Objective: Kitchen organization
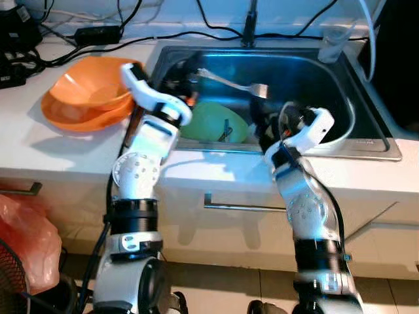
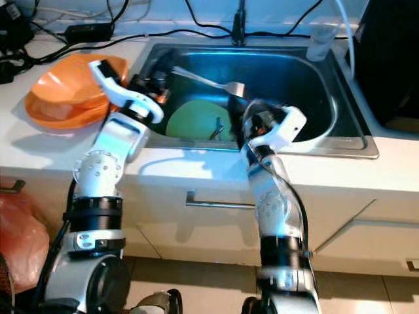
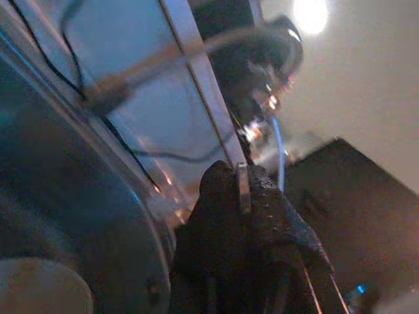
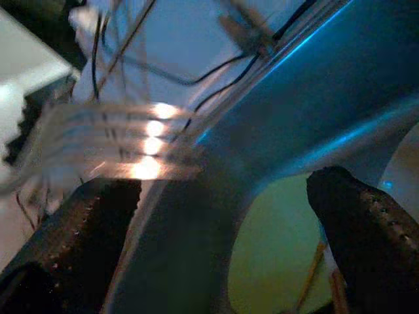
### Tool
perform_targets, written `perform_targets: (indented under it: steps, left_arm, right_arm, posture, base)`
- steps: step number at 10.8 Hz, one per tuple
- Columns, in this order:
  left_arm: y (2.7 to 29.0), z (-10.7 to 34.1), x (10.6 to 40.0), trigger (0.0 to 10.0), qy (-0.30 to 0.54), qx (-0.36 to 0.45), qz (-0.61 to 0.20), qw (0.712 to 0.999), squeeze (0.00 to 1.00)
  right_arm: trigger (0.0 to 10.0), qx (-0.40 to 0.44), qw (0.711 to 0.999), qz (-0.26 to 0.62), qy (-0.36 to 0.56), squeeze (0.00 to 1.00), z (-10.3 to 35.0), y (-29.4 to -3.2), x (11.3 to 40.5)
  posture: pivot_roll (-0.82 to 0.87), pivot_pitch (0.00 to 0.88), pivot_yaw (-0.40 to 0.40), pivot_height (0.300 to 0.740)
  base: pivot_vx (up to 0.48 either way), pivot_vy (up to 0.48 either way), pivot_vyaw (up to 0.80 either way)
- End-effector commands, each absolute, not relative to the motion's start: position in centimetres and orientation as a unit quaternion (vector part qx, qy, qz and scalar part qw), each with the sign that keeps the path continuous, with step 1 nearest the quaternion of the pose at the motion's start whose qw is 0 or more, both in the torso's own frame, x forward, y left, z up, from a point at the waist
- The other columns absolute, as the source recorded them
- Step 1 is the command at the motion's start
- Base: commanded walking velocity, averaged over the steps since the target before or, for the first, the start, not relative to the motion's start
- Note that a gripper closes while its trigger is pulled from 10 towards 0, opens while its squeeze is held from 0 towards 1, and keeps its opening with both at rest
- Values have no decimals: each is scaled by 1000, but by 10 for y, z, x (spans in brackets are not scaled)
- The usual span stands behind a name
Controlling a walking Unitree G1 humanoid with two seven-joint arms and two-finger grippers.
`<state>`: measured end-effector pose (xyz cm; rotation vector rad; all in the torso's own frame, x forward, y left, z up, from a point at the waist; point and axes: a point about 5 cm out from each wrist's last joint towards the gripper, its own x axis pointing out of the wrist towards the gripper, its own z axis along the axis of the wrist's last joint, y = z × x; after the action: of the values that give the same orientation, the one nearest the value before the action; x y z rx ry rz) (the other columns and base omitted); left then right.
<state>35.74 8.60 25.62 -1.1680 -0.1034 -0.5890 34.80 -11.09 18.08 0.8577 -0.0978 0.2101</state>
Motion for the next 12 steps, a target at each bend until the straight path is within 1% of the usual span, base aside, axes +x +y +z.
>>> perform_targets:
  steps: [1, 2, 4, 5, 6, 7, 9, 10, 12]
  left_arm:
    - [83, 258, 353, 0, -44, -551, -278, 786, 0]
    - [80, 258, 353, 0, -40, -551, -279, 785, 0]
    - [83, 258, 354, 0, -34, -546, -278, 789, 0]
    - [85, 258, 355, 0, -33, -548, -276, 789, 0]
    - [85, 259, 354, 0, -33, -548, -277, 789, 0]
    - [83, 259, 353, 0, -32, -548, -278, 788, 0]
    - [81, 257, 352, 0, -25, -556, -270, 786, 0]
    - [82, 255, 354, 0, -21, -558, -259, 788, 0]
    - [83, 257, 357, 0, -22, -565, -259, 783, 0]
  right_arm:
    - [10000, 498, 859, 112, -28, 0, 180, -83, 352]
    - [10000, 509, 853, 113, -26, 1000, 179, -80, 355]
    - [10000, 501, 857, 115, -38, 1000, 183, -75, 359]
    - [10000, 508, 853, 116, -40, 976, 183, -76, 360]
    - [10000, 515, 848, 117, -39, 831, 182, -75, 361]
    - [10000, 522, 844, 121, -39, 0, 182, -72, 362]
    - [10000, 536, 832, 140, -37, 0, 187, -59, 365]
    - [10000, 532, 831, 156, -42, 0, 195, -52, 367]
    - [10000, 524, 834, 166, -49, 0, 203, -47, 374]
  posture:
    - [49, 126, 104, 740]
    - [55, 129, 110, 740]
    - [64, 136, 124, 740]
    - [65, 139, 128, 740]
    - [65, 141, 128, 740]
    - [67, 141, 129, 740]
    - [69, 141, 130, 740]
    - [70, 139, 128, 740]
    - [75, 138, 126, 740]
  base:
    - [0, 0, 0]
    - [0, 0, 0]
    - [0, 0, 0]
    - [0, 0, 0]
    - [0, 0, 0]
    - [0, 0, 0]
    - [0, 0, 0]
    - [0, 0, 0]
    - [0, 0, 0]
